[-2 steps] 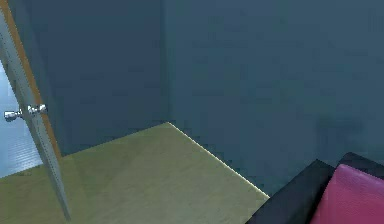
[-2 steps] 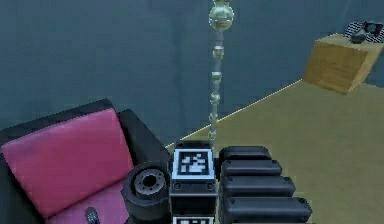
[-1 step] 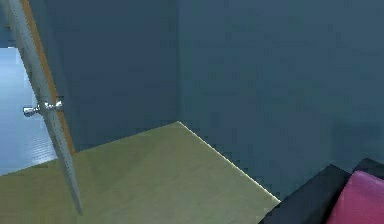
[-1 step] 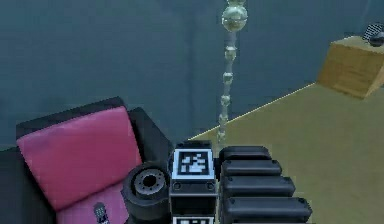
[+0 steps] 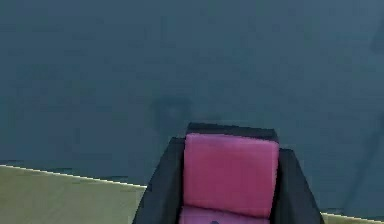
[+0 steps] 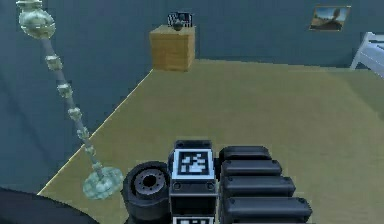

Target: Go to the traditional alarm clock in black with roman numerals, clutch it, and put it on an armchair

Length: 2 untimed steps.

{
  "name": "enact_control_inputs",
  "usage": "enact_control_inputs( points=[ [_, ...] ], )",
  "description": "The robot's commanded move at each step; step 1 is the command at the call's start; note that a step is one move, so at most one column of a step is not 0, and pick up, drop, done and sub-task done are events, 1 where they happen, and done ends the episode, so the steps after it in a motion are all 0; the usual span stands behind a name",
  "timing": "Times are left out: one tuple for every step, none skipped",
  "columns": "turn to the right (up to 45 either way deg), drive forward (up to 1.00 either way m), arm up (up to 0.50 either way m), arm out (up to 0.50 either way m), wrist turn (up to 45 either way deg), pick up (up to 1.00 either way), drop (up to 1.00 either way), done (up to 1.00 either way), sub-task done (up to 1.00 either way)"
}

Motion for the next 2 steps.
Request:
enact_control_inputs(
  points=[
    [45.0, 0.0, 0.0, 0.0, 0.0, 0.0, 0.0, 0.0, 0.0],
    [27.0, 0.0, 0.0, 0.0, 0.0, 0.0, 0.0, 0.0, 0.0]
  ],
)
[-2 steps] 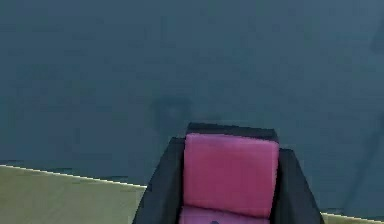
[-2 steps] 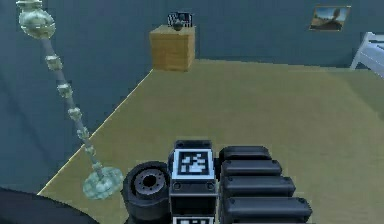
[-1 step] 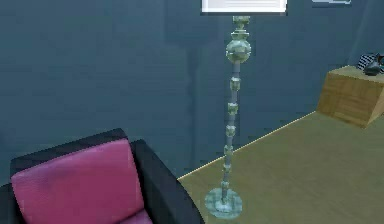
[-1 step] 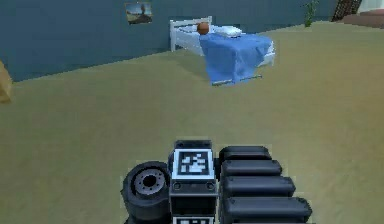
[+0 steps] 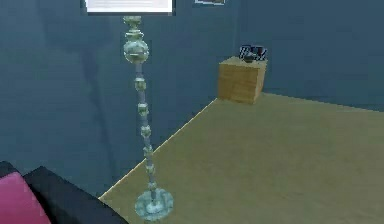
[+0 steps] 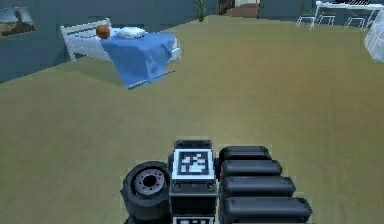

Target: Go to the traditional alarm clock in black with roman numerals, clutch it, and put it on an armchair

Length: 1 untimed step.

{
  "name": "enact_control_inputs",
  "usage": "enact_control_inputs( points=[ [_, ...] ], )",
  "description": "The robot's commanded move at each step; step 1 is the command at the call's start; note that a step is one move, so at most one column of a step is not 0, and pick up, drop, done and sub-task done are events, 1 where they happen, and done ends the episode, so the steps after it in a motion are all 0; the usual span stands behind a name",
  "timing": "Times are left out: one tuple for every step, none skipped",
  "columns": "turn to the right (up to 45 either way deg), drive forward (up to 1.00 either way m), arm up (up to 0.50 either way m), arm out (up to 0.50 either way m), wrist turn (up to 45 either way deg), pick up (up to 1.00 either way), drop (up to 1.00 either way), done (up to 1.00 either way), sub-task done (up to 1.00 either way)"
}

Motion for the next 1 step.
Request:
enact_control_inputs(
  points=[
    [3.0, 0.0, 0.0, 0.0, 0.0, 0.0, 0.0, 0.0, 0.0]
  ],
)
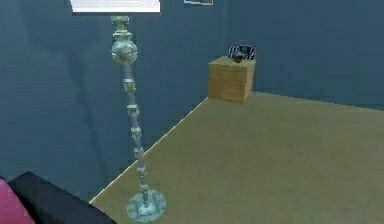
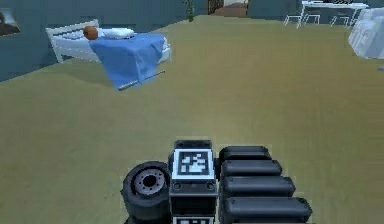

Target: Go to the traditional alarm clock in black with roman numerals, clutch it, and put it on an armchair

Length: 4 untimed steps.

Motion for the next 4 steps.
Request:
enact_control_inputs(
  points=[
    [-45.0, 0.0, 0.0, 0.0, 0.0, 0.0, 0.0, 0.0, 0.0],
    [-45.0, 0.0, 0.0, 0.0, 0.0, 0.0, 0.0, 0.0, 0.0],
    [-27.0, 0.0, 0.0, 0.0, 0.0, 0.0, 0.0, 0.0, 0.0],
    [-3.0, 0.0, 0.0, 0.0, 0.0, 0.0, 0.0, 0.0, 0.0]
  ],
)
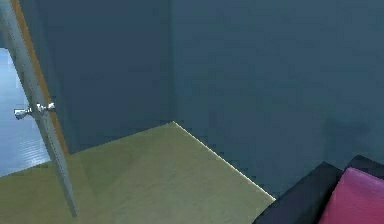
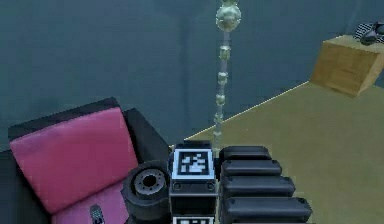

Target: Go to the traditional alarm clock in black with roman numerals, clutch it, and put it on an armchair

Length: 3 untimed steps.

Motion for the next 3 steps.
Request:
enact_control_inputs(
  points=[
    [45.0, 0.0, 0.0, 0.0, 0.0, 0.0, 0.0, 0.0, 0.0],
    [45.0, 0.0, 0.0, 0.0, 0.0, 0.0, 0.0, 0.0, 0.0],
    [21.0, 0.0, 0.0, 0.0, 0.0, 0.0, 0.0, 0.0, 0.0]
  ],
)
